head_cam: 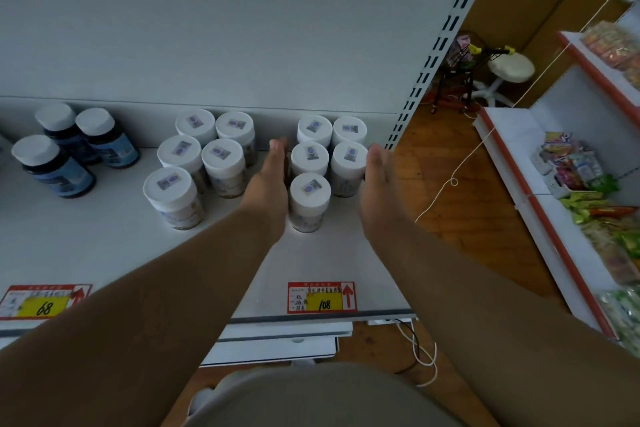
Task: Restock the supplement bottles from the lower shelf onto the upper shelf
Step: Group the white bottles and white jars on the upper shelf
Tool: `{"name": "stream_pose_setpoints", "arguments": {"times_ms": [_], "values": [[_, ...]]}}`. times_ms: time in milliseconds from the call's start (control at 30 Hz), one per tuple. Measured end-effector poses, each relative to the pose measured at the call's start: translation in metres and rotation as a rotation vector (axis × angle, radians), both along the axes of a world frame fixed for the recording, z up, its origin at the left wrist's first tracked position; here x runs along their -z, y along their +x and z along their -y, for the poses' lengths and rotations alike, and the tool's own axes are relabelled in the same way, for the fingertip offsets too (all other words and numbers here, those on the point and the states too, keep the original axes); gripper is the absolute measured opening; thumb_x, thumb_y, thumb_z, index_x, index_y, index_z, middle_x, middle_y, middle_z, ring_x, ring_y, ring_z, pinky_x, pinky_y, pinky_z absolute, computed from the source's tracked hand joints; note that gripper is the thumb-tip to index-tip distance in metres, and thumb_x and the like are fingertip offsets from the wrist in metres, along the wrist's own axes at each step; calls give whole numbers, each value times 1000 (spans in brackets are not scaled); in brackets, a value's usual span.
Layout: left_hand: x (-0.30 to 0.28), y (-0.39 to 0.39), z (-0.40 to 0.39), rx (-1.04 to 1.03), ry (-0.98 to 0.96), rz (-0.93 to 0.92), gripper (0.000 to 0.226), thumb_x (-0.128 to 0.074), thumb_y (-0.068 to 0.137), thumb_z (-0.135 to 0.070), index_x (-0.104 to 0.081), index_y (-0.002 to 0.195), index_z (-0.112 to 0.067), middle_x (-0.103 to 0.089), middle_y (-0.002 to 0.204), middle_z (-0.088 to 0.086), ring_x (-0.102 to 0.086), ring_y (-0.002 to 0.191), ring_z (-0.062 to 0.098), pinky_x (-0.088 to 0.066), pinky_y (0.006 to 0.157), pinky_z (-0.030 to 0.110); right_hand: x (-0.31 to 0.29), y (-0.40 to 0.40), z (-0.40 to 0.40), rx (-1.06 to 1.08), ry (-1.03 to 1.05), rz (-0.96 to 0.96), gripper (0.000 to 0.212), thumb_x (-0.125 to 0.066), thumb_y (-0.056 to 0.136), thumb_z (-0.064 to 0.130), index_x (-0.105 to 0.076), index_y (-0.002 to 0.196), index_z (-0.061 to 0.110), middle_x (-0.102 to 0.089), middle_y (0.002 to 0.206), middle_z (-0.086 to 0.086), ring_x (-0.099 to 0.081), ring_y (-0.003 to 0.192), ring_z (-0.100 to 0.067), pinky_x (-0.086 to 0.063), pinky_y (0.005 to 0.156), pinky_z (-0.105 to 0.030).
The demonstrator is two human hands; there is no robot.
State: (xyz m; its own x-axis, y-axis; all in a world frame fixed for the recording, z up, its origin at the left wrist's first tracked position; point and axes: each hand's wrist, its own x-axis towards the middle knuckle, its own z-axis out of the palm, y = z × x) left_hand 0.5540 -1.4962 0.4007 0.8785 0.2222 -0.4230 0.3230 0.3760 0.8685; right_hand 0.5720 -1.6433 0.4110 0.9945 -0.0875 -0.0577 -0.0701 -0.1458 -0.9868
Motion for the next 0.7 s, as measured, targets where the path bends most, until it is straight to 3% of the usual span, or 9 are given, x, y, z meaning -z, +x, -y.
{"name": "stream_pose_setpoints", "arguments": {"times_ms": [67, 133, 267, 367, 500, 633, 700], "values": [[-1, 5, 2, 36, -59, 18, 52, -38, 97, -64, -70, 108, -25, -75, 106, -7, -72, 97, 11, -51, 93, 34, 7, 12, -3, -31, 164, -176, 48, -28, 104, 50, -45, 138, 22, -51, 131, 11, -46, 119, -2, -32, 106, -30], [-5, 10, 4, 80, -70, 51, 57, -33, 97, -66, -68, 121, -26, -73, 116, -1, -69, 108, 17, -49, 100, 39, 16, 30, -3, -44, 241, -296, 67, -27, 96, 68, -37, 150, 29, -42, 151, 10, -37, 140, -11, -24, 118, -38], [0, 14, 5, 84, -103, 43, 57, -29, 97, -67, -64, 127, -33, -70, 123, -1, -66, 114, 20, -45, 106, 44, 33, 57, -4, -92, 293, -348, 105, -41, 55, 101, -48, 141, 42, -54, 143, 12, -48, 133, -12, -24, 120, -48], [2, 14, 11, 69, -120, 53, 54, -29, 99, -65, -67, 121, -33, -71, 121, -1, -67, 113, 19, -45, 106, 44, 51, 67, 0, -82, 298, -348, 117, -47, 40, 105, -46, 141, 46, -54, 142, 13, -50, 131, -12, -24, 119, -49], [2, 15, 16, 55, -97, 39, 56, -29, 98, -65, -66, 124, -31, -72, 118, 0, -68, 110, 20, -46, 105, 45, 36, 61, 3, -79, 309, -359, 107, -45, 47, 103, -52, 136, 43, -57, 139, 11, -52, 128, -14, -27, 118, -48], [1, 15, 17, 54, -104, 25, 54, -32, 100, -62, -66, 125, -29, -73, 116, 1, -69, 108, 19, -49, 103, 43, 16, 52, 3, -80, 263, -360, 66, -40, 90, 72, -46, 144, 34, -51, 145, 6, -48, 131, -14, -31, 116, -42], [0, 14, 17, 58, -106, 21, 52, -32, 101, -60, -65, 126, -28, -73, 116, 1, -69, 109, 20, -49, 103, 43, 19, 53, 4, -96, 239, -354, 56, -36, 98, 61, -45, 144, 31, -52, 143, 6, -49, 129, -14, -35, 111, -38]]}}
